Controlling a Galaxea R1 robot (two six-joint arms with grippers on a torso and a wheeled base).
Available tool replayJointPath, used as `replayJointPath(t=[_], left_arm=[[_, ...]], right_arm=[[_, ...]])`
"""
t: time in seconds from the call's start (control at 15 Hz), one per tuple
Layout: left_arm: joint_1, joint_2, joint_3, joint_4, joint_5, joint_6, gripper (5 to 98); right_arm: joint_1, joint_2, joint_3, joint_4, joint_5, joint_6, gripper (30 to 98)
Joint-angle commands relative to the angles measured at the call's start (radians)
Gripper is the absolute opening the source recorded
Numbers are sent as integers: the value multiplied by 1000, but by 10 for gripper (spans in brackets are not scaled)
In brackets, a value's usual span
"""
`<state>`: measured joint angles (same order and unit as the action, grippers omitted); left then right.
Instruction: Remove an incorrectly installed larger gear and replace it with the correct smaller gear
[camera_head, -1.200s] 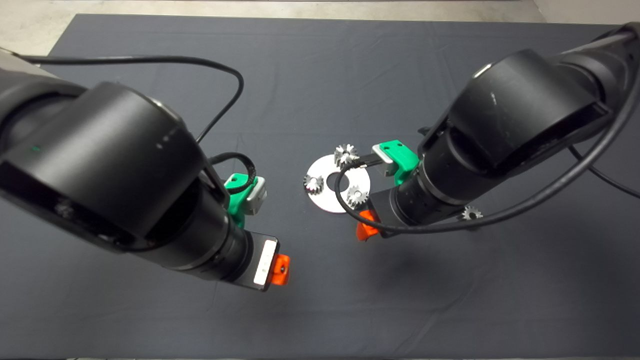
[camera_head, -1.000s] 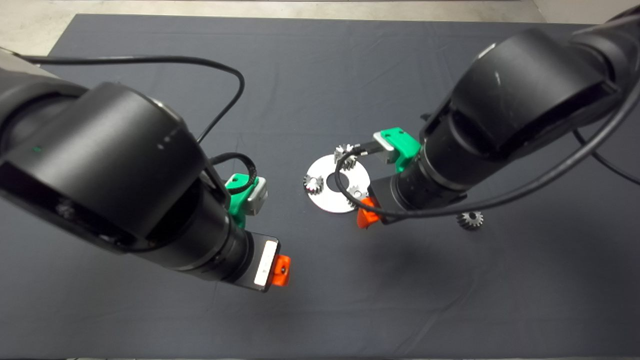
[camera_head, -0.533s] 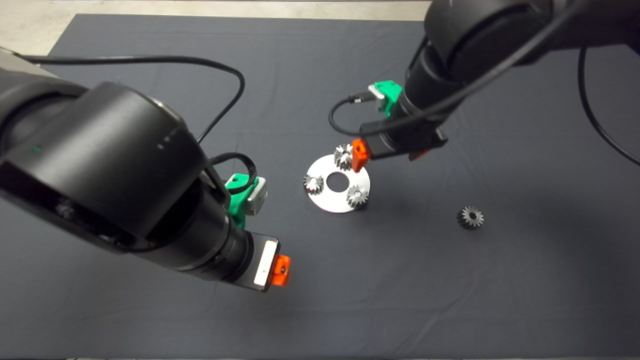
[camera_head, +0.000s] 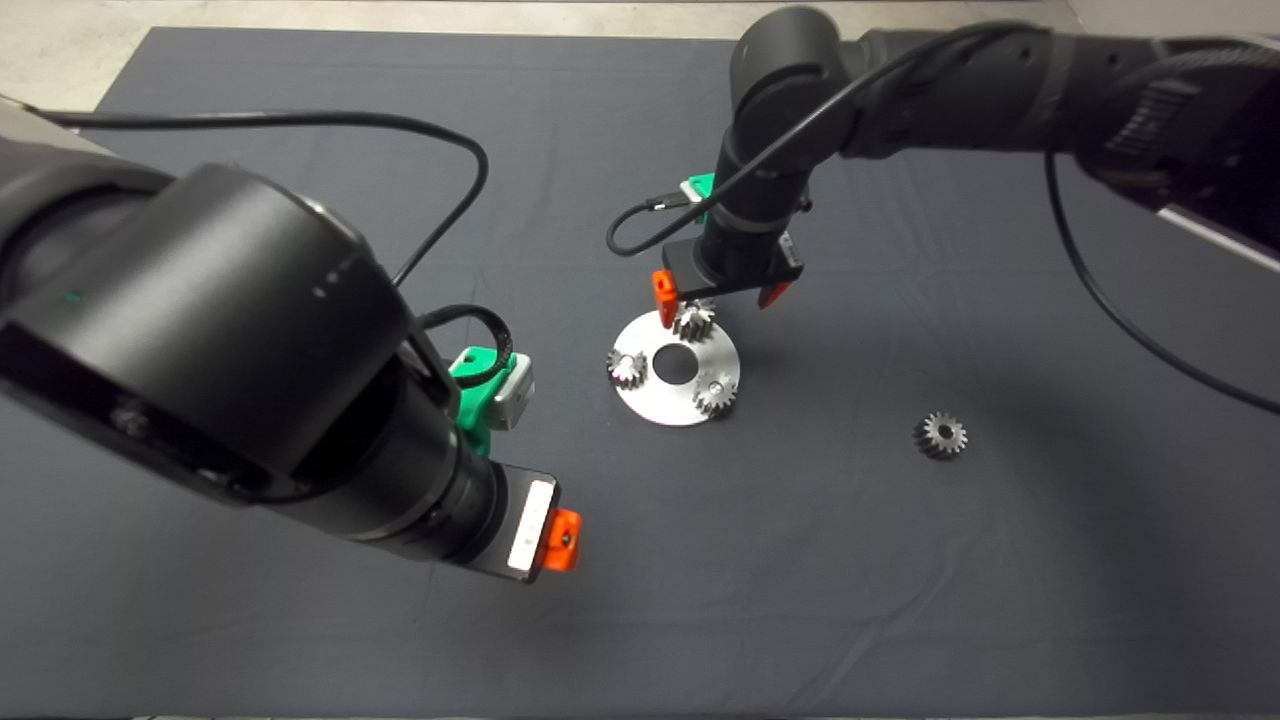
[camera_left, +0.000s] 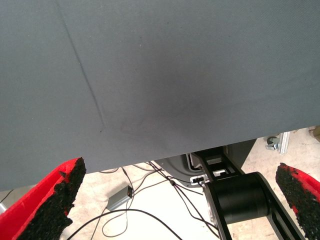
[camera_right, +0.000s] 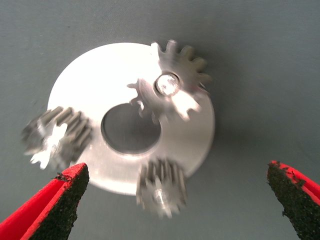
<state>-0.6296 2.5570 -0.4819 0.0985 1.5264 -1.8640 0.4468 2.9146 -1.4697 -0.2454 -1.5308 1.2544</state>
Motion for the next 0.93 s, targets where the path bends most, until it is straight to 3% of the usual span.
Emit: replayJointPath(t=[0.0, 0.47, 0.87], left_arm=[[-13, 5, 2, 1, 57, 2, 976], [-13, 16, 2, 4, 55, 2, 976], [-13, 35, -4, 4, 55, 0, 976]], right_arm=[[-72, 55, -106, -134, -88, -87, 940], [-92, 76, -197, -229, -86, -151, 940], [-91, 82, -214, -228, -84, -172, 940]])
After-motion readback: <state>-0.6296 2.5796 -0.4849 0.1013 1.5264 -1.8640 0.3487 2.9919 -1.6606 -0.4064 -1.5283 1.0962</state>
